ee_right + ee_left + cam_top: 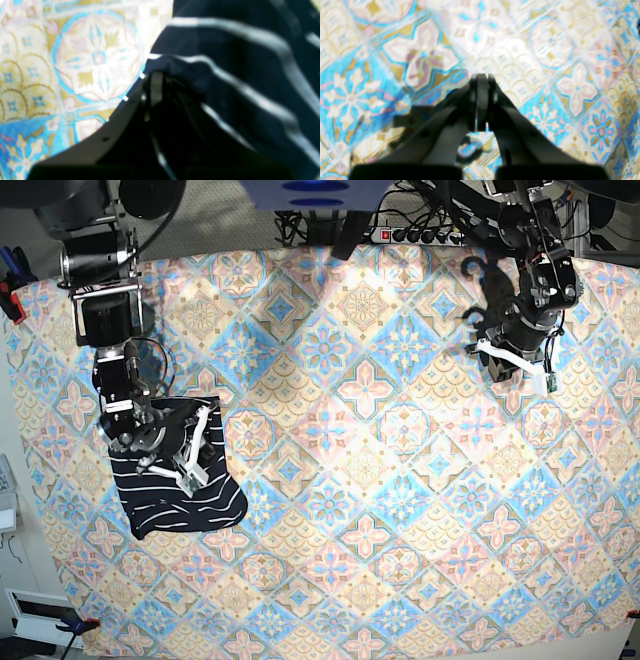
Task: Fold the T-shirt properly
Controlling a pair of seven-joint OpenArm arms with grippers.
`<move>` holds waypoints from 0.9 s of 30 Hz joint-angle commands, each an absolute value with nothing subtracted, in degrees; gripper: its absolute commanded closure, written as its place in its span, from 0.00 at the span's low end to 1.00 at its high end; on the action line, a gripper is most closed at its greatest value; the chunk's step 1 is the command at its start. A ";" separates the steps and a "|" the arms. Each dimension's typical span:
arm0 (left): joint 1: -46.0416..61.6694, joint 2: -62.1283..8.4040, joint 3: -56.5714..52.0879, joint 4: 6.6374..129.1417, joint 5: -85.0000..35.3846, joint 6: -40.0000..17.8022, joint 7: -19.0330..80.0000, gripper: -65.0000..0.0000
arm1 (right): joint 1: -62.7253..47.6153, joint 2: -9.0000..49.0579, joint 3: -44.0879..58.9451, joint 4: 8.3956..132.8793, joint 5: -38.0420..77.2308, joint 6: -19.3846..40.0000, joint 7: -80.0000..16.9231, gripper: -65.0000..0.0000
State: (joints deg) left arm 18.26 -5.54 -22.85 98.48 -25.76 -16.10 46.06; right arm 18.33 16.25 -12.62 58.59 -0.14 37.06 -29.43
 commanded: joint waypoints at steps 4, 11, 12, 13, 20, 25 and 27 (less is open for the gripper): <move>19.12 -6.46 -23.16 99.74 -26.33 -16.48 45.14 1.00 | 11.74 16.92 -9.80 74.15 0.75 37.93 -33.19 0.98; 26.15 -7.43 -23.16 106.95 -26.33 -16.48 45.23 1.00 | -6.99 16.48 -3.03 97.36 0.84 38.11 -41.19 0.98; 27.47 -7.43 -23.16 108.09 -26.33 -16.48 45.23 1.00 | -9.71 16.13 -1.80 99.56 0.84 38.11 -41.19 0.98; 28.44 -7.43 -23.16 108.79 -26.33 -16.48 45.23 1.00 | -11.91 15.69 -0.75 101.23 0.84 38.11 -41.19 0.98; 36.35 -7.25 -24.92 112.66 -26.42 -16.48 45.14 1.00 | -27.03 14.90 9.01 110.55 0.84 38.11 -41.27 0.98; 40.92 -7.25 -26.95 113.36 -26.42 -16.48 45.14 1.00 | -35.21 14.90 13.05 110.99 2.95 38.11 -41.01 0.98; 42.51 -7.25 -27.65 113.36 -26.42 -16.48 44.97 1.00 | -37.85 14.90 15.16 110.99 7.25 38.11 -41.01 0.98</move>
